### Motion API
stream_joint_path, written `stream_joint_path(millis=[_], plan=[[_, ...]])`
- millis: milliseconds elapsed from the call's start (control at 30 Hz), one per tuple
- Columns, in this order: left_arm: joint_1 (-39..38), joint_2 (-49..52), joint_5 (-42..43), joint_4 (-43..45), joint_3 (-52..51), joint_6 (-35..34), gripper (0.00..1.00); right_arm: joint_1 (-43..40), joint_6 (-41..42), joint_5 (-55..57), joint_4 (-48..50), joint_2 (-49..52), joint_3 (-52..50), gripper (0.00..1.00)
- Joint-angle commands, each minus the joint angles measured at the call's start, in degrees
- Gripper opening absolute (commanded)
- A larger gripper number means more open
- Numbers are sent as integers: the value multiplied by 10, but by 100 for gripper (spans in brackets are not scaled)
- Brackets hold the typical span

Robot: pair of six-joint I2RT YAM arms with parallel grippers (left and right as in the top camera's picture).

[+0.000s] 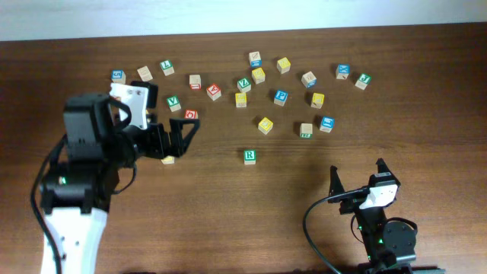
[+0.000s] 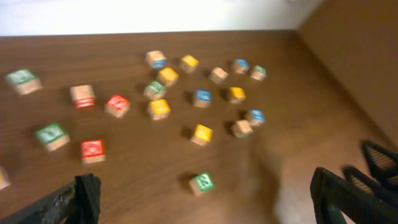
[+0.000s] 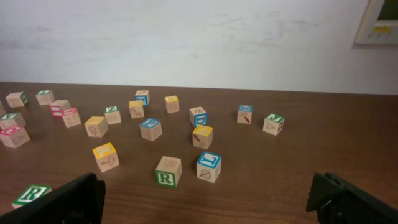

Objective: Spell out CVPR

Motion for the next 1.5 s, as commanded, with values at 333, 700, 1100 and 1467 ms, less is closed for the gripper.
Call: stream_joint_path(millis=[333, 700, 1100, 1467], plan=[[-66, 253, -159, -116, 70, -103, 99, -3, 2, 7, -3, -4, -3, 98], [-190, 254, -173, -91, 70, -160, 99, -3, 2, 7, -3, -4, -3, 98], [-191, 254, -173, -102, 70, -174, 99, -3, 2, 7, -3, -4, -3, 98], [-218, 254, -173, -95, 70, -174, 99, -3, 2, 7, -3, -4, -3, 98]])
